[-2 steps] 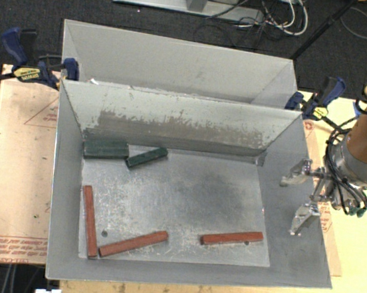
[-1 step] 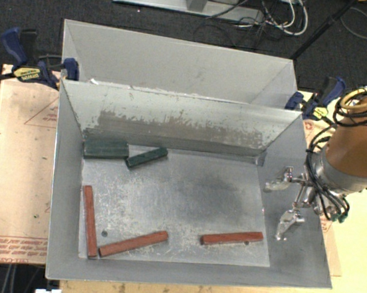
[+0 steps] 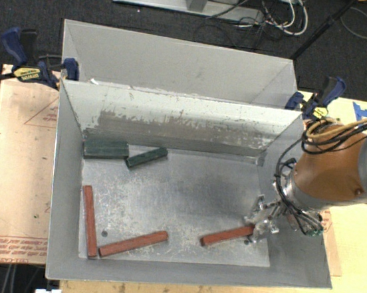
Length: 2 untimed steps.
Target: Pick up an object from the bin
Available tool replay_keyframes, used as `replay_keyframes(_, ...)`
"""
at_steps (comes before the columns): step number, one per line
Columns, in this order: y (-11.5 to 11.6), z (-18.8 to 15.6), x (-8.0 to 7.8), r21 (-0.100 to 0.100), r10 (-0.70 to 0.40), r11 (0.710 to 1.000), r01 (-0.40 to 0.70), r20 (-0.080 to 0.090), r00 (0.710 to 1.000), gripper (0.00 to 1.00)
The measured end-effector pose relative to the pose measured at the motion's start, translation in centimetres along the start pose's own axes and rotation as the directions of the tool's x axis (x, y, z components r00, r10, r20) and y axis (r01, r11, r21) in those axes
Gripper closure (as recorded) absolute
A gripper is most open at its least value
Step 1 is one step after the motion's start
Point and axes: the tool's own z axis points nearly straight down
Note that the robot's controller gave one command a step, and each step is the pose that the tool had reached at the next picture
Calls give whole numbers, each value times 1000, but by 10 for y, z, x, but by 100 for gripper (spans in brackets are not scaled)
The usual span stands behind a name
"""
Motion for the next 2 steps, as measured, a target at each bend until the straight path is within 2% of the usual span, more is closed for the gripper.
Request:
replay_keyframes(1, 0, 0, 0, 0, -1, 1000, 1, 0, 1000, 100)
replay_keyframes(2, 35, -188, -42, 0, 22, 1000, -22, 0, 1000, 100)
